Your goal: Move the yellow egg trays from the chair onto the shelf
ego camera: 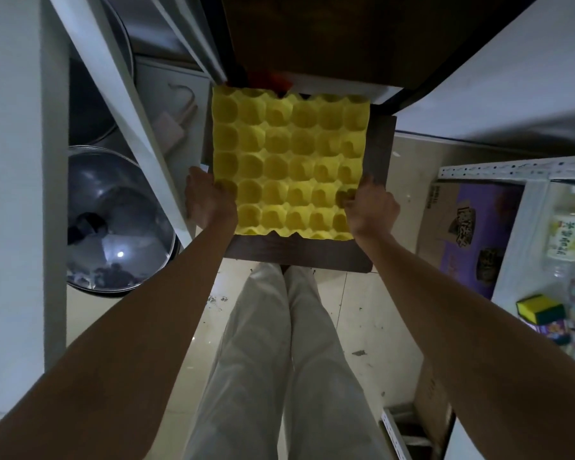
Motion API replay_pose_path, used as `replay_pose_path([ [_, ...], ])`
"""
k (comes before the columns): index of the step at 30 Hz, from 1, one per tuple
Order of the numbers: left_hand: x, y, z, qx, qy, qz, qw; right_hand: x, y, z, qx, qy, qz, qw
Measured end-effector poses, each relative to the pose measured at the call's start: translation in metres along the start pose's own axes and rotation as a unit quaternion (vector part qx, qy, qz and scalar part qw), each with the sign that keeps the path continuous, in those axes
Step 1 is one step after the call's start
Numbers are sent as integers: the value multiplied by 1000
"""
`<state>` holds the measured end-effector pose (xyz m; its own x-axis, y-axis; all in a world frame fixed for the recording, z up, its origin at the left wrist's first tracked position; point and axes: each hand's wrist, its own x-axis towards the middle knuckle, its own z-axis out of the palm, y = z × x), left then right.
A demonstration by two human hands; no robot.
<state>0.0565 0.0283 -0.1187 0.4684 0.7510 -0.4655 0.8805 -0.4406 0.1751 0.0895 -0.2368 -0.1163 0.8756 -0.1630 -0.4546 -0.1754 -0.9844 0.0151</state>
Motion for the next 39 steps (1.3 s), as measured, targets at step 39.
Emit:
replay_pose_path([
  [39,-18,6,-7,-191,7,-61,980,-9,27,-12,423,-113,31,899],
])
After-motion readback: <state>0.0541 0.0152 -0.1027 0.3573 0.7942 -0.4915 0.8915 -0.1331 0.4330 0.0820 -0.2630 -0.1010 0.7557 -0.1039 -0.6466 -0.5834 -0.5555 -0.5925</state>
